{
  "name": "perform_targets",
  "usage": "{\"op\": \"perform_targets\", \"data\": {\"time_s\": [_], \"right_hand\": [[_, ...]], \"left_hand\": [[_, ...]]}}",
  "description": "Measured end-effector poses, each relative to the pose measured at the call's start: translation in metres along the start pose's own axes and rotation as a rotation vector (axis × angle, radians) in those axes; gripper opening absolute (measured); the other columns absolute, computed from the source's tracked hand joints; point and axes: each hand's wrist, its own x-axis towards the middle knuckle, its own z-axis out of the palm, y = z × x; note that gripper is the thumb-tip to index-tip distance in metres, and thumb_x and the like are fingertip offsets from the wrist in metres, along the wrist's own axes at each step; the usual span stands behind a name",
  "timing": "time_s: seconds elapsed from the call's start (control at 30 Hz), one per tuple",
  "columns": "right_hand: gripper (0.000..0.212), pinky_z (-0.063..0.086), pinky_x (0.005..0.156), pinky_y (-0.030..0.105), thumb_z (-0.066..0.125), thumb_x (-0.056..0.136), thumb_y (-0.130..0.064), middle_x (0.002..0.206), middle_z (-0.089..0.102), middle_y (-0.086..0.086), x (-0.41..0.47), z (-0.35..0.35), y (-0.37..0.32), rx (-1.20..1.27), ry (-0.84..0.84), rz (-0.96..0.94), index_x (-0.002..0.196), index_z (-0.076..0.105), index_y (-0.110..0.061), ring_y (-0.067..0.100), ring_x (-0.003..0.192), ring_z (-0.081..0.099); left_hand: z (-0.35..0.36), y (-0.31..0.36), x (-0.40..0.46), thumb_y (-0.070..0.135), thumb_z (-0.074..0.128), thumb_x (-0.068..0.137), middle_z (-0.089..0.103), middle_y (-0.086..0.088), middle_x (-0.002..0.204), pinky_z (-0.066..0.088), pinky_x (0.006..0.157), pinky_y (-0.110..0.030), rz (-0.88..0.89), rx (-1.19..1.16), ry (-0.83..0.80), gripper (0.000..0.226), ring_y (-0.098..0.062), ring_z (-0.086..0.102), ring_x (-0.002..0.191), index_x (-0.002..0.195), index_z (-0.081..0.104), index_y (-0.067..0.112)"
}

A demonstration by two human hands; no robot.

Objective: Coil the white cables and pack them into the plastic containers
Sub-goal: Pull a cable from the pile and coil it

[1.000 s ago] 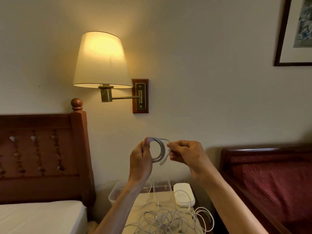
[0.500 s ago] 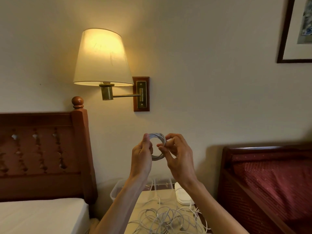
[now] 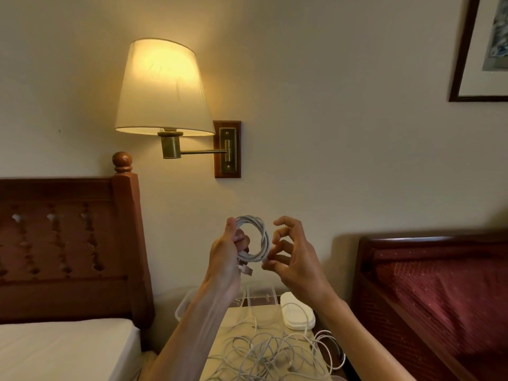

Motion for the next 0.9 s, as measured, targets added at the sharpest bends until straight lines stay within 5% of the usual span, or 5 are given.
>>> {"op": "perform_targets", "data": {"time_s": [0.23,0.37,0.43,0.67,0.9], "right_hand": [[0.045,0.056,0.076,0.029,0.067,0.077,0.004,0.092,0.065,0.006,-0.009,-0.007,0.02,0.088,-0.18,0.223,0.109,0.066,-0.027,0.014,0.076,0.061],[0.02,0.04,0.076,0.037,0.062,0.089,-0.024,0.094,0.069,0.011,-0.019,-0.004,0.023,0.379,-0.148,0.318,0.102,0.075,-0.016,0.023,0.083,0.05],[0.031,0.042,0.078,0.04,0.059,0.091,-0.032,0.092,0.068,0.016,-0.026,0.0,0.027,0.425,-0.123,0.356,0.099,0.074,-0.006,0.028,0.083,0.053],[0.025,0.041,0.078,0.029,0.053,0.097,-0.019,0.095,0.071,0.012,-0.073,-0.003,0.064,0.487,-0.09,0.57,0.1,0.074,-0.006,0.018,0.087,0.061],[0.025,0.044,0.072,0.019,0.054,0.099,-0.016,0.079,0.069,0.006,-0.149,-0.03,0.108,0.056,-0.053,0.592,0.086,0.074,-0.008,0.005,0.074,0.058]], "left_hand": [[-0.007,-0.018,0.001,0.05,0.04,0.1,0.034,0.004,0.06,0.022,0.062,-0.036,-0.023,0.143,0.013,0.044,-0.016,0.026,0.061,0.065,0.04,0.023],[-0.012,-0.04,-0.001,0.054,0.041,0.098,0.052,-0.004,0.074,0.027,0.056,-0.032,-0.123,0.169,-0.012,0.047,-0.014,0.039,0.059,0.074,0.056,0.016],[-0.016,-0.052,-0.006,0.054,0.04,0.097,0.065,-0.004,0.074,0.033,0.058,-0.032,-0.153,0.162,-0.073,0.054,-0.014,0.049,0.062,0.075,0.07,0.015],[-0.044,-0.111,-0.023,0.053,0.039,0.097,0.075,-0.005,0.086,0.053,0.065,-0.03,-0.276,0.212,-0.299,0.054,-0.016,0.068,0.075,0.098,0.077,0.014],[-0.086,-0.238,-0.055,0.05,0.039,0.1,0.075,-0.001,0.093,0.042,0.06,-0.027,-0.403,0.55,-0.202,0.046,-0.013,0.063,0.074,0.097,0.071,0.017]]}}
